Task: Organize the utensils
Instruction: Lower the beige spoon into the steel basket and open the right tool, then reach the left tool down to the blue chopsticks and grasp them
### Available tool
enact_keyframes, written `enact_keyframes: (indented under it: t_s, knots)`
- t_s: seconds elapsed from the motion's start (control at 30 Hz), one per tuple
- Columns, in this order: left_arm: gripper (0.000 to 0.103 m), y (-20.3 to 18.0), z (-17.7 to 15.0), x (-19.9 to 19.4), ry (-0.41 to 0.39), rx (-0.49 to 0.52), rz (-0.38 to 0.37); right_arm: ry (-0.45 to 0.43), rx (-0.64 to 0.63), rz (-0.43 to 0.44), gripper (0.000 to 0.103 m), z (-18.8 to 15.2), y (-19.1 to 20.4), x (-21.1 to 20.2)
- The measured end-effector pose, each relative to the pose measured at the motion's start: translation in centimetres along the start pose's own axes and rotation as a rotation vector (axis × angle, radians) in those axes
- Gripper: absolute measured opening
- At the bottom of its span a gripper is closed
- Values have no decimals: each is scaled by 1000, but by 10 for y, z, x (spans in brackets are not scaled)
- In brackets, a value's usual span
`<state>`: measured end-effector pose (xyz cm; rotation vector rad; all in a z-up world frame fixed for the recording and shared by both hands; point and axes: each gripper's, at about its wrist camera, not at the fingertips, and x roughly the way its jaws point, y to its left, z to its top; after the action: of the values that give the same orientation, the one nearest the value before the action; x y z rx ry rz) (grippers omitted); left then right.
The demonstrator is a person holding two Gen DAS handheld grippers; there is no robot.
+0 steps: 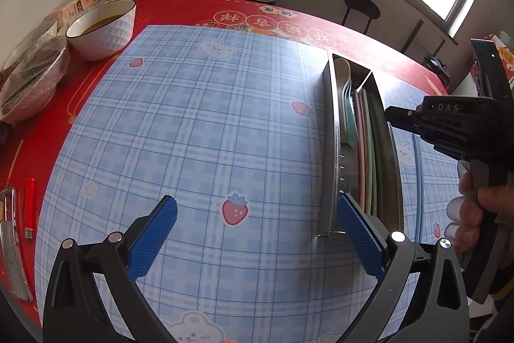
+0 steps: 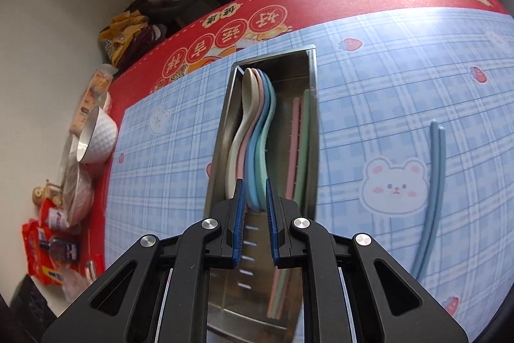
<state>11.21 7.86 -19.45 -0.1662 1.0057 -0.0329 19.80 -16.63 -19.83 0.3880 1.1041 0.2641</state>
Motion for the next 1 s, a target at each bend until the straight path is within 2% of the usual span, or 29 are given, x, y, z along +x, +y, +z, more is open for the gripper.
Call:
enact_keyframes:
  t_s: [0.23, 0.5, 0.7, 0.8, 0.87, 0.93, 1.0]
  knots:
    - [97, -34, -1, 1, 9, 60, -48, -63, -37, -79, 14, -32, -46, -39]
    - [97, -85, -6, 1, 28, 182, -78, -77, 69, -125, 14, -65, -111, -64]
    - [97, -123, -7, 2, 24, 260, -117, -112, 132, -134, 14, -74, -145, -84]
    - [96, -146, -7, 5, 20, 315, -114, -131, 147, -138, 14, -77, -158, -93]
    - [92, -161, -5, 10, 37, 342, -137, -135, 156, -146, 14, -81, -167, -98]
    - [78, -174, -2, 20, 74, 349, -166, -142, 165, -152, 14, -84, -176, -102]
    - [72, -186, 2, 30, 105, 348, -190, -148, 173, -158, 14, -88, -184, -106]
